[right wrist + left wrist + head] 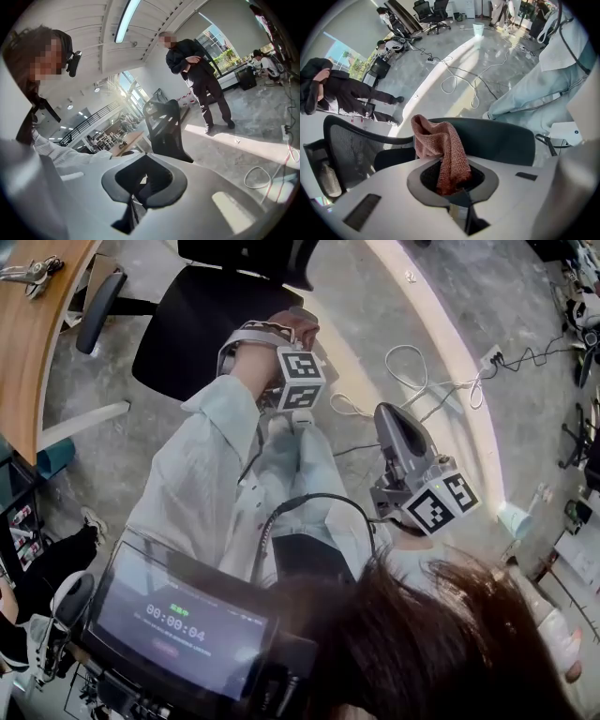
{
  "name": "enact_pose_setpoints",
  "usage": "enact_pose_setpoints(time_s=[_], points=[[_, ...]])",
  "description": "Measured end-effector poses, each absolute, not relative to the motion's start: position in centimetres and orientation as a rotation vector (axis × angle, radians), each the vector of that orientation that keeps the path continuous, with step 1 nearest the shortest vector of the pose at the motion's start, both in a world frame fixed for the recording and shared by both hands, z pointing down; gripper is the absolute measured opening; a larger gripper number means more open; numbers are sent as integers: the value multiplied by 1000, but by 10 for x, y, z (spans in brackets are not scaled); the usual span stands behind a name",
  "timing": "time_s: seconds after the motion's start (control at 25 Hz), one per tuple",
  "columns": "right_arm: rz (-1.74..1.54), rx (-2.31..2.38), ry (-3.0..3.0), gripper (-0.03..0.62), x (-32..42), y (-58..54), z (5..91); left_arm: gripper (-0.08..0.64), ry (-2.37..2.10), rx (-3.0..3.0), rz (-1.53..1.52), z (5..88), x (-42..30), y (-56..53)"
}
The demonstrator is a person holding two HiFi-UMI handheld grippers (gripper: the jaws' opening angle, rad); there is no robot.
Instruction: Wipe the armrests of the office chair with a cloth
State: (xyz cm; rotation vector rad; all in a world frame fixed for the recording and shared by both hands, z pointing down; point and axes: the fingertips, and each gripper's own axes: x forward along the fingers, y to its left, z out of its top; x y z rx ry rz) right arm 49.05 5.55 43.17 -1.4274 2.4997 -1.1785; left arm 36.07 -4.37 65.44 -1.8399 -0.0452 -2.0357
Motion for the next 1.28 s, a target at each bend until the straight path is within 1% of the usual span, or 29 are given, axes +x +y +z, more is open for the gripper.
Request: enact_pose_setpoints(time_s=[0.24,0.36,0.52,0.72,1.08,1.28], points=[[-1205,-1469,2450,0,506,55,438,47,5,-1770,-2033,652,381,-108],[-1218,-1483,2418,0,517,57,439,47,-42,-1716,-2068,659,386,-108],[-1220,-1480,2393,0,529,56,435,47,-150,-1642,-2063,664,394,-80],[-1189,-1445,2410,0,525,55,425,46,-212,-1656,-2068,656,388,-39],[-1142,-1354,2473,0,488,57,400,46,-199,-1704,-2092,634,345,49],[-1121,-1311,2493,0,481,49,393,46,-198,-1746,-2109,632,337,78]])
